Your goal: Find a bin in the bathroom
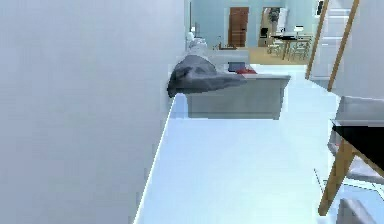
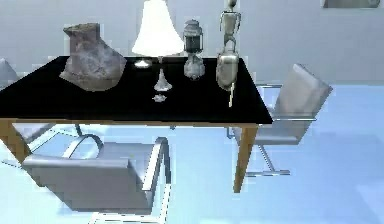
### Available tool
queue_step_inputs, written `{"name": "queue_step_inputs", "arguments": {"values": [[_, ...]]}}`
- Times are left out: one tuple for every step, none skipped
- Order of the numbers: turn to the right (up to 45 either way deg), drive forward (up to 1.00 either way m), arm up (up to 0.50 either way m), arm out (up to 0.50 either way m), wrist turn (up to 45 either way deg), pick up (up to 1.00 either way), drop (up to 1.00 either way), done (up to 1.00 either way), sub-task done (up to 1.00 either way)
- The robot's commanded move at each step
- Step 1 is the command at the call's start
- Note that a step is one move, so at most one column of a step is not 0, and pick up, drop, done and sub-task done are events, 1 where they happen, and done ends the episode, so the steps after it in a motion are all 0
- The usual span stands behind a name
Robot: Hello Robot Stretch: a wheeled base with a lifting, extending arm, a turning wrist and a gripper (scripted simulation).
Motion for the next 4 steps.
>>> {"name": "queue_step_inputs", "arguments": {"values": [[0.0,0.7,0.0,0.0,0.0,0.0,0.0,0.0,0.0],[39.0,0.0,0.0,0.0,0.0,0.0,0.0,0.0,0.0],[0.0,1.0,0.0,0.0,0.0,0.0,0.0,0.0,0.0],[3.0,0.0,0.0,0.0,0.0,0.0,0.0,0.0,0.0]]}}
